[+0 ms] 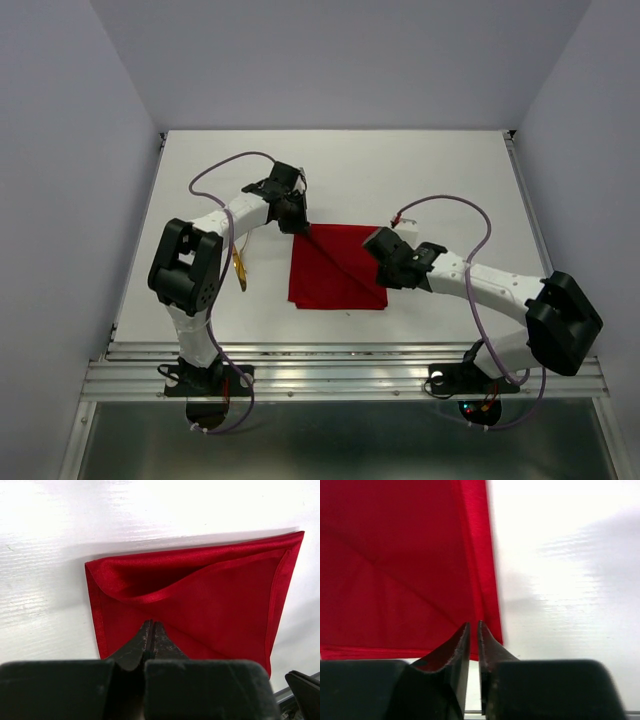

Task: Fold the napkin into a case and place the utensils inside
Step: Smooth out the upper triangle-folded napkin at the center of the board.

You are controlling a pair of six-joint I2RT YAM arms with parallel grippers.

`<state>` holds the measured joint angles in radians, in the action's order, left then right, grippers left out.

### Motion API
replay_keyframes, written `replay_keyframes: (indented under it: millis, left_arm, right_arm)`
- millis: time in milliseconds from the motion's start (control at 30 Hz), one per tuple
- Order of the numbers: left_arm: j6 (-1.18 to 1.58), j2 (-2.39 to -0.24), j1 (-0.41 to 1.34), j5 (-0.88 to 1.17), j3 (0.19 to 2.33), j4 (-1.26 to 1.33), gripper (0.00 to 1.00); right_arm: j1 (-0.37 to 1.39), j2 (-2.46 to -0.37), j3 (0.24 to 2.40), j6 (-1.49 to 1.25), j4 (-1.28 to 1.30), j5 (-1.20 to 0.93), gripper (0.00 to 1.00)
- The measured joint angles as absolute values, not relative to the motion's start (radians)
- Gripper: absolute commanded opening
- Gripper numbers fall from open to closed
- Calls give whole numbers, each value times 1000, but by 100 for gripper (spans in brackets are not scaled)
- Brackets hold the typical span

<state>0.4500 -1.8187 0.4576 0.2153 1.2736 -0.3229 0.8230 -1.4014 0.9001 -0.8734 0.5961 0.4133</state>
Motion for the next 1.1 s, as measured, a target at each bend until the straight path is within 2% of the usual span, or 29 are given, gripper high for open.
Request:
replay_keyframes:
  millis: [367, 1100]
  left_arm:
    - [442, -1835, 458, 206, 1295, -330, 0]
    - [429, -1862, 458, 210, 1296, -333, 0]
  right_arm:
    - [785, -1446, 799, -912, 632, 429, 1]
    - [785, -1476, 771, -802, 480, 293, 1]
